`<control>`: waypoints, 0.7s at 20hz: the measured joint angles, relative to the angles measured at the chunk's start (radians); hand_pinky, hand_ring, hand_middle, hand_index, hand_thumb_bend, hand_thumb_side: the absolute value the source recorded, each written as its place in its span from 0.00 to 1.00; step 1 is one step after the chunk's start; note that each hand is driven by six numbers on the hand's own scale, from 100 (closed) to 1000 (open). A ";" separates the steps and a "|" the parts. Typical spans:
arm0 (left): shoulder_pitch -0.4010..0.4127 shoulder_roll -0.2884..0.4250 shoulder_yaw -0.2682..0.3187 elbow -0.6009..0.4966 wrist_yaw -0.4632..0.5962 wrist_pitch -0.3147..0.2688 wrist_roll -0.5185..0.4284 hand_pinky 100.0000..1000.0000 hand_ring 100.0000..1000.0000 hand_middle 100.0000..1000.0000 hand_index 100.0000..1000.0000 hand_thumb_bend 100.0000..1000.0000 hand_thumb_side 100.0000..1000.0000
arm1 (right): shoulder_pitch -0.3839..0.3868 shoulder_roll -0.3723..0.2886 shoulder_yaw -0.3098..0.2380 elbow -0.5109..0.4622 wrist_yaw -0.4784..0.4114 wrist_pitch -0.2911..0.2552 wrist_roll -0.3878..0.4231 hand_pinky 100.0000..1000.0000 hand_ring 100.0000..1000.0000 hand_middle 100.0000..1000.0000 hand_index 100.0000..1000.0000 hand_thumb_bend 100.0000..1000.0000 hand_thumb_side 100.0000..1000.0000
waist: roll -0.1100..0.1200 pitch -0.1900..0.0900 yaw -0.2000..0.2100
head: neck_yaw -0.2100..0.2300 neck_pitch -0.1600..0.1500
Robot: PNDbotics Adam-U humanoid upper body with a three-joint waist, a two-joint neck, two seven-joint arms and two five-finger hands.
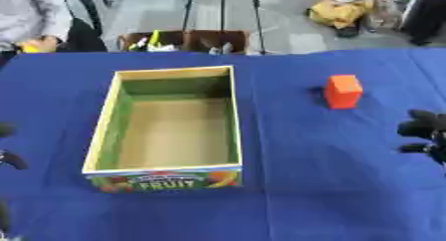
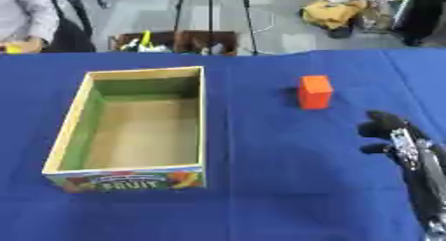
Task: Pick up objects on the table and place them in the box.
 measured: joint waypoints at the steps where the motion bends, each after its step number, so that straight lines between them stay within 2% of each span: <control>1: 0.000 0.000 0.000 0.000 0.000 0.000 0.000 0.17 0.57 0.45 0.40 0.00 0.81 | 0.000 0.000 0.000 0.000 0.000 0.000 0.000 0.59 0.72 0.62 0.81 0.00 1.00 | 0.000 0.000 0.000 | 0.000 0.000; 10: 0.000 0.000 0.000 0.000 0.000 0.000 0.001 0.18 0.57 0.45 0.40 0.00 0.81 | -0.002 -0.002 0.000 0.000 0.002 0.001 0.002 0.60 0.73 0.63 0.82 0.00 1.00 | 0.001 -0.002 -0.001 | -0.010 0.000; 14: 0.001 0.000 0.000 0.000 0.000 0.000 0.001 0.18 0.57 0.45 0.40 0.00 0.81 | -0.024 -0.039 0.000 -0.001 0.035 -0.017 -0.004 0.59 0.73 0.64 0.81 0.00 1.00 | 0.001 -0.004 -0.001 | -0.017 0.001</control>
